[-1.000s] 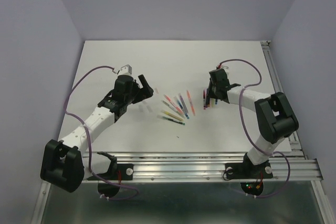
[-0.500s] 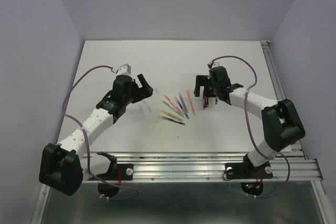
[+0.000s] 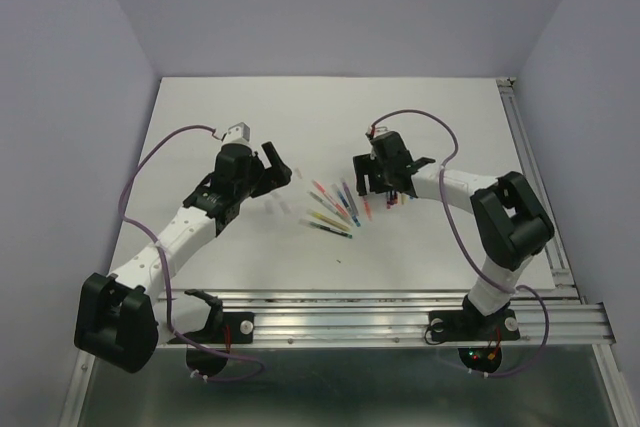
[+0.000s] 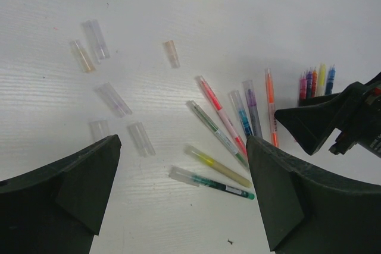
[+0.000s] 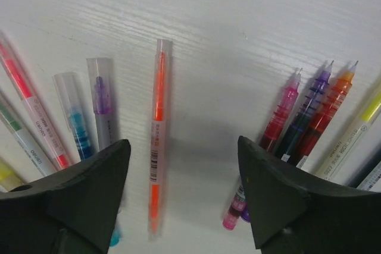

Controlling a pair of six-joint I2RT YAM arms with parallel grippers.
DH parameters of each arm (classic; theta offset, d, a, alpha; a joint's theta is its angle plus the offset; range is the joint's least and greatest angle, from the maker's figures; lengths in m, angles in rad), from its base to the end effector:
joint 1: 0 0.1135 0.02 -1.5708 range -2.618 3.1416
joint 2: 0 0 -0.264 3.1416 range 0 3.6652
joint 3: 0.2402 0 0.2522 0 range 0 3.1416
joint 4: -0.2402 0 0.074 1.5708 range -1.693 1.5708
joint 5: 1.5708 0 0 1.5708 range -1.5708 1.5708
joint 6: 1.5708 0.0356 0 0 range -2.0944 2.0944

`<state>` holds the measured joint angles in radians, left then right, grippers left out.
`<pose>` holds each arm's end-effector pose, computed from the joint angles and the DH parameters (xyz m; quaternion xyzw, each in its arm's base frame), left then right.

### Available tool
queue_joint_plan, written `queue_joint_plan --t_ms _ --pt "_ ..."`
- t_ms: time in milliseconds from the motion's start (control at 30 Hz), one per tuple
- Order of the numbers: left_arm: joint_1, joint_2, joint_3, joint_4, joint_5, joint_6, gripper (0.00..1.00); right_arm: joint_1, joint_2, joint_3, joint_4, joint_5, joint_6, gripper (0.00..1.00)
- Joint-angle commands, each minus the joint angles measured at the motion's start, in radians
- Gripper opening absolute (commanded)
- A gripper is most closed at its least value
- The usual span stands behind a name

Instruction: Open the pen caps

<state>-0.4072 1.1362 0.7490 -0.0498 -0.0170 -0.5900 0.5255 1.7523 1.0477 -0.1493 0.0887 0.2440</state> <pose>0.2368 -0.1015 0.2696 -0.0815 0.8396 -0.2505 0.4751 0.3174 0.1804 0.1777 -0.1158 0.9285 0.0931 0.3404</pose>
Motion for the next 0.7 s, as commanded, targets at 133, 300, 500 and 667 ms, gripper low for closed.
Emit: queue_joint_plan --t_ms 133,300,500,667 --pt "-0.005 -0.024 -0.019 0.021 -0.015 0.024 0.99 0.022 0.067 0.089 -0.018 0.039 -0.034 0.66" --pt "-0.005 -0.018 -0.019 0.021 -0.015 0.025 0.99 0.03 0.093 0.084 -0.01 0.029 -0.04 0.59" --pt "-0.005 -0.024 -0.019 0.022 -0.008 0.025 0.99 0.048 0.121 0.068 -0.036 0.077 -0.034 0.42" --pt "-0.005 -0.036 -0.019 0.022 -0.005 0.021 0.99 0.07 0.112 0.008 -0.038 0.08 0.006 0.21"
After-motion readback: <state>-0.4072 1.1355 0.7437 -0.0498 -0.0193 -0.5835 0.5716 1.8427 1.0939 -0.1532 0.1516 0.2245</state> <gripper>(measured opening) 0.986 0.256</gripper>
